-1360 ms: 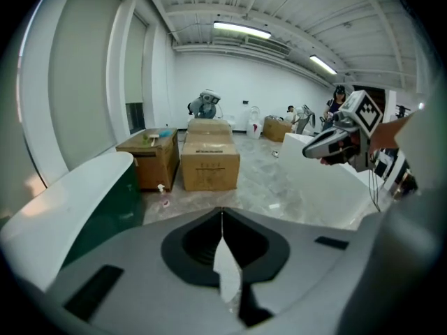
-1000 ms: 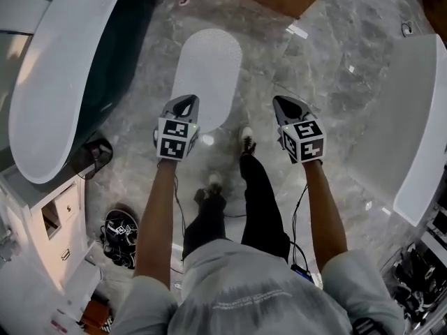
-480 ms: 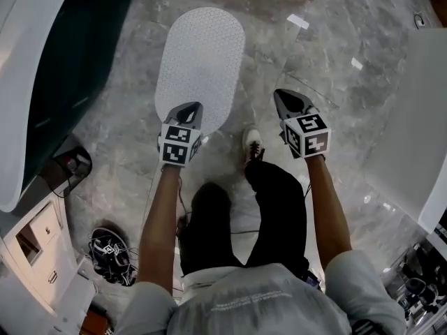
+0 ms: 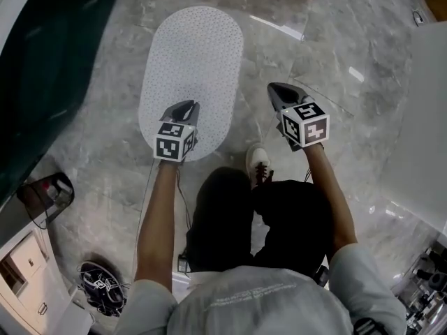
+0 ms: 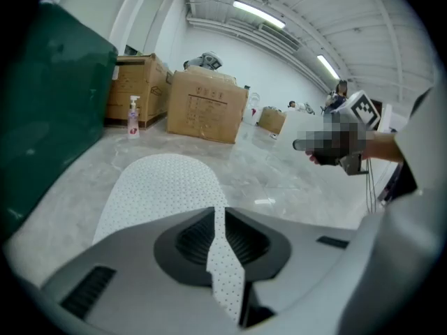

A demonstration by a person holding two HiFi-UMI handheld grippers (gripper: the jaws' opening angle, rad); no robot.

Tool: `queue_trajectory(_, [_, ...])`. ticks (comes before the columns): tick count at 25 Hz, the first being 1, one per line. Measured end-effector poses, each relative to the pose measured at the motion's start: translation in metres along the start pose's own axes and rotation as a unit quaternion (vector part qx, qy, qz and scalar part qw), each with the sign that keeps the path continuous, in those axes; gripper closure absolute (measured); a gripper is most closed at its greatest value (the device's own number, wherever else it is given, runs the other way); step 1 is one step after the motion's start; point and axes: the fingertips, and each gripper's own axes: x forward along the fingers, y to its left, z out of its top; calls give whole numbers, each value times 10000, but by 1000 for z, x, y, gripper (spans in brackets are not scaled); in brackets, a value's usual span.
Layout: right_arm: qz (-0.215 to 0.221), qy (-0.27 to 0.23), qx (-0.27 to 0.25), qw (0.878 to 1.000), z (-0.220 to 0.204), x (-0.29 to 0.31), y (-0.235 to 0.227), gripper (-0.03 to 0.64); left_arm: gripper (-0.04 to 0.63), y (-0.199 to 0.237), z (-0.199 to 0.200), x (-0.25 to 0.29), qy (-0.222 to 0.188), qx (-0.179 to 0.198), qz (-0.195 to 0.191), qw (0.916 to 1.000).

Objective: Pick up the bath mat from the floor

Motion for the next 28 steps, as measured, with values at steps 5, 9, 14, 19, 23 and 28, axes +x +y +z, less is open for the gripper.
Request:
queue_trajectory(5, [-41, -37, 226, 9997, -34, 12, 2, 601, 401, 1, -44, 24, 69, -574, -398, 9975])
queue_trajectory(9, [-59, 36, 412, 9991, -65, 15, 12, 601, 329, -15, -87, 42, 532, -219, -650, 9962])
queue_trajectory(14, [17, 99, 438, 9990, -91, 14, 29, 601, 272, -38, -134, 61, 1024, 115, -832, 9912])
queue_trajectory(19, [25, 230, 315, 9992, -108, 7, 39, 601, 243, -53, -167, 77, 1448, 600, -704, 9851])
queue_trajectory(23, [-176, 247, 287, 9991, -111, 3, 37, 601, 218, -61, -179, 88, 1577, 988, -582, 9808])
queue_trajectory(28, [-116, 305, 352, 9988, -118, 3, 41, 601, 196, -62, -191, 100, 1622, 1659, -221, 9724])
